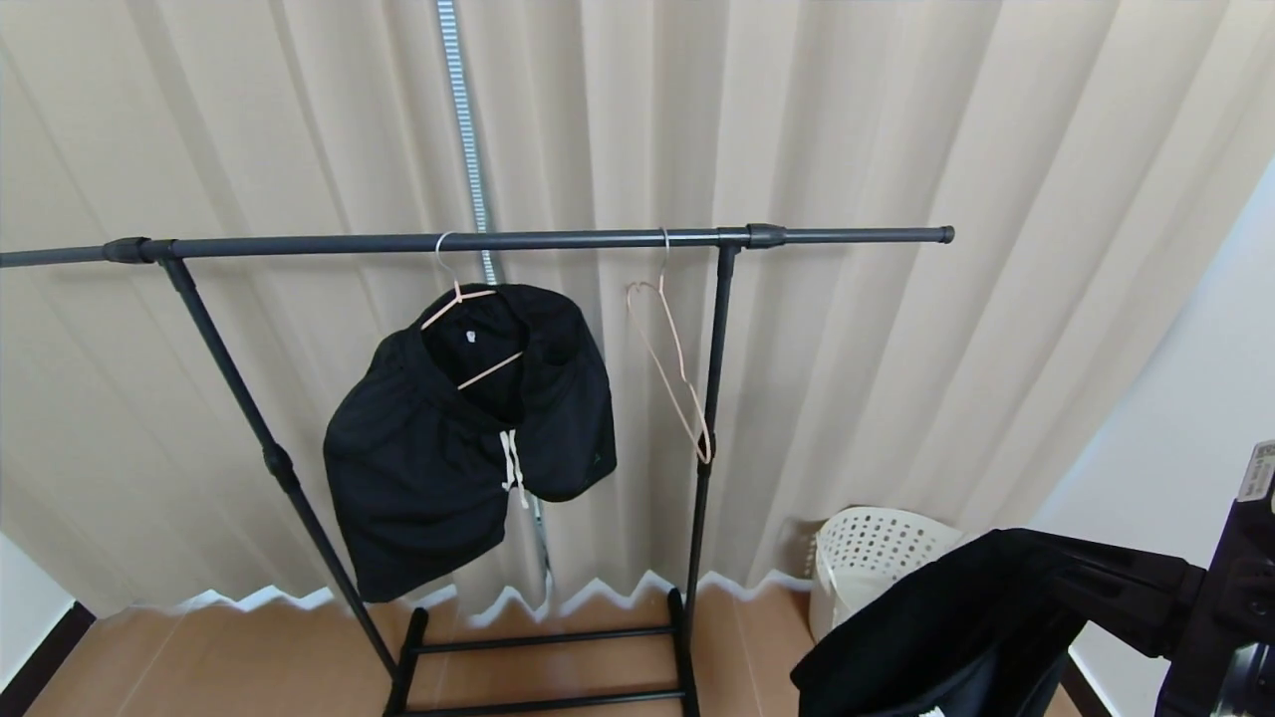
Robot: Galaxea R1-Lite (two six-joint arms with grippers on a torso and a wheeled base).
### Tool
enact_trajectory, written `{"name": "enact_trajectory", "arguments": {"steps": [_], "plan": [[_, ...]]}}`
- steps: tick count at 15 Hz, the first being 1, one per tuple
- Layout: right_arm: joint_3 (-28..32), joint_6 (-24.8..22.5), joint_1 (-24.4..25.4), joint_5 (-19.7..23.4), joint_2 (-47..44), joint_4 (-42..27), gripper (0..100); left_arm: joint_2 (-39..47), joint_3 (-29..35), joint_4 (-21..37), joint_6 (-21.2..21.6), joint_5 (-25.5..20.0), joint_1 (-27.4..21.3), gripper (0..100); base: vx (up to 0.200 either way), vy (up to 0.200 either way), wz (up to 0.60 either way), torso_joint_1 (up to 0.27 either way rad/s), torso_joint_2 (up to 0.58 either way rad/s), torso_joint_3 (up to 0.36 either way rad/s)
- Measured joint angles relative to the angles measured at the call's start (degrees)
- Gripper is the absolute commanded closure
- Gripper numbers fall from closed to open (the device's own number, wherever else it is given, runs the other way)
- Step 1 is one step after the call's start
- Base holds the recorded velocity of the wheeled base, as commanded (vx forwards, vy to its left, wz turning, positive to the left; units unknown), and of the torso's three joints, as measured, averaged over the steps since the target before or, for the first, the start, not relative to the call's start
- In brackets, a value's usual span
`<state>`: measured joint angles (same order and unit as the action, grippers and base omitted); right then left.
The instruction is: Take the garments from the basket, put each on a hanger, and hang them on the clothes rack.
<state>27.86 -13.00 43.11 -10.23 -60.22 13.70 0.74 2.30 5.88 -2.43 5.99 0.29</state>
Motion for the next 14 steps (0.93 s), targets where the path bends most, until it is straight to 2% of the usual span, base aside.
{"name": "enact_trajectory", "arguments": {"steps": [2,6,8,10,12,14], "plan": [[-0.21,0.00,0.05,0.02,0.02,-0.05,100,0.00,0.00,-0.07,0.00,0.02,0.00,0,-0.200,0.000,0.00,-0.010,0.00,0.005],[-0.60,-0.13,0.00,0.05,-0.02,-0.02,100,-0.01,0.01,-0.11,-0.06,0.04,-0.05,0,0.000,0.000,0.00,0.000,0.00,0.000],[-1.18,-2.62,0.00,0.00,-0.06,-0.11,100,0.00,0.00,-0.02,0.20,-0.05,-0.02,0,0.000,0.000,0.00,0.000,0.00,0.000],[-2.00,-6.81,0.20,0.16,-0.30,-0.13,100,0.52,-0.02,0.11,2.43,-1.37,-0.34,0,0.000,0.000,0.00,0.000,0.00,0.000],[-1.73,-7.03,1.16,0.11,-1.79,-0.07,100,3.17,-0.02,0.11,2.80,-2.02,-0.76,0,0.000,0.000,0.00,0.000,0.00,0.000],[0.91,-6.74,2.36,0.13,-5.29,0.06,100,9.97,0.00,0.11,2.72,-2.22,-0.69,0,0.000,0.000,0.00,0.000,0.00,0.000]]}}
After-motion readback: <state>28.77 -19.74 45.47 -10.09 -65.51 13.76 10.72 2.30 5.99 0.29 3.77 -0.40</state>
